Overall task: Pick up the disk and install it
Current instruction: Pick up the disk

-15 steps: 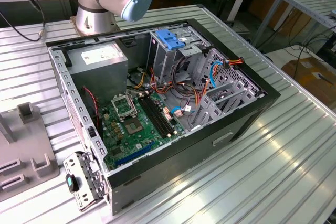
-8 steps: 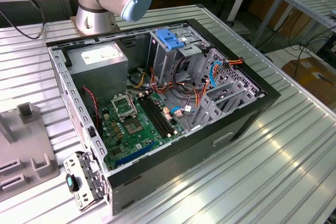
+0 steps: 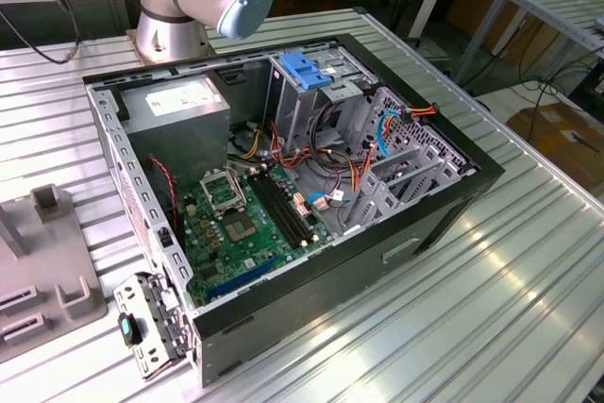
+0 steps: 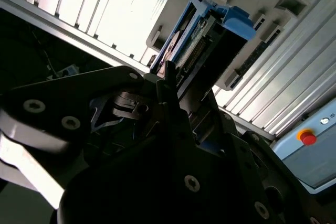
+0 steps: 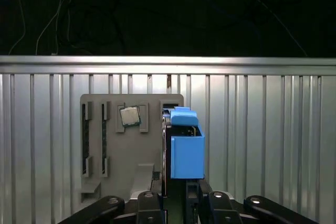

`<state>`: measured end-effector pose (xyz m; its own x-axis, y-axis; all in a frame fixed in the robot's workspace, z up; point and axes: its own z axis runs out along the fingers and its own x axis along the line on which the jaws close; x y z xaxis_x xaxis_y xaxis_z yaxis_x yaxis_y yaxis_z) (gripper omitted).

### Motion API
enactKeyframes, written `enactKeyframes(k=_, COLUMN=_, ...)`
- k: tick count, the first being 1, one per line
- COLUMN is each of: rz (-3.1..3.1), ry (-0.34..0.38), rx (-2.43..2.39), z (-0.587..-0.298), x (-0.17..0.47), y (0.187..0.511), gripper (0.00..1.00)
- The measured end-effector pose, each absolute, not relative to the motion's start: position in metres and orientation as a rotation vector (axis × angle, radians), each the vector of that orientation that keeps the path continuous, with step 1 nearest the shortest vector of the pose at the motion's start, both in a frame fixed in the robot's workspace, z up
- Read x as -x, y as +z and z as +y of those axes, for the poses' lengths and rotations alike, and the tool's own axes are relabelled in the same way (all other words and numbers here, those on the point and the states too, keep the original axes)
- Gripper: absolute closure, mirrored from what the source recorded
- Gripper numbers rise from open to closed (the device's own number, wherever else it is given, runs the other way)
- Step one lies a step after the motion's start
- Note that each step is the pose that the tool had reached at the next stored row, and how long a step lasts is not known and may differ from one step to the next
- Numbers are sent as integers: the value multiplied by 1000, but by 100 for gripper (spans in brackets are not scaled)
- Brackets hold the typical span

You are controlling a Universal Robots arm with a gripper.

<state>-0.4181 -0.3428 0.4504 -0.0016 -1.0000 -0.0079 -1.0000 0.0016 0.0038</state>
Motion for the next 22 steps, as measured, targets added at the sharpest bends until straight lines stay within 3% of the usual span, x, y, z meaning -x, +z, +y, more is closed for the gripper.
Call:
enactKeyframes(k=10, rz=2222, ry=12, rx=2218, z=-343, x=418, y=486, gripper=65)
enactKeyframes(k=22, rz=2222, ry=12, rx=2218, z=-343, x=418, y=491, gripper=65)
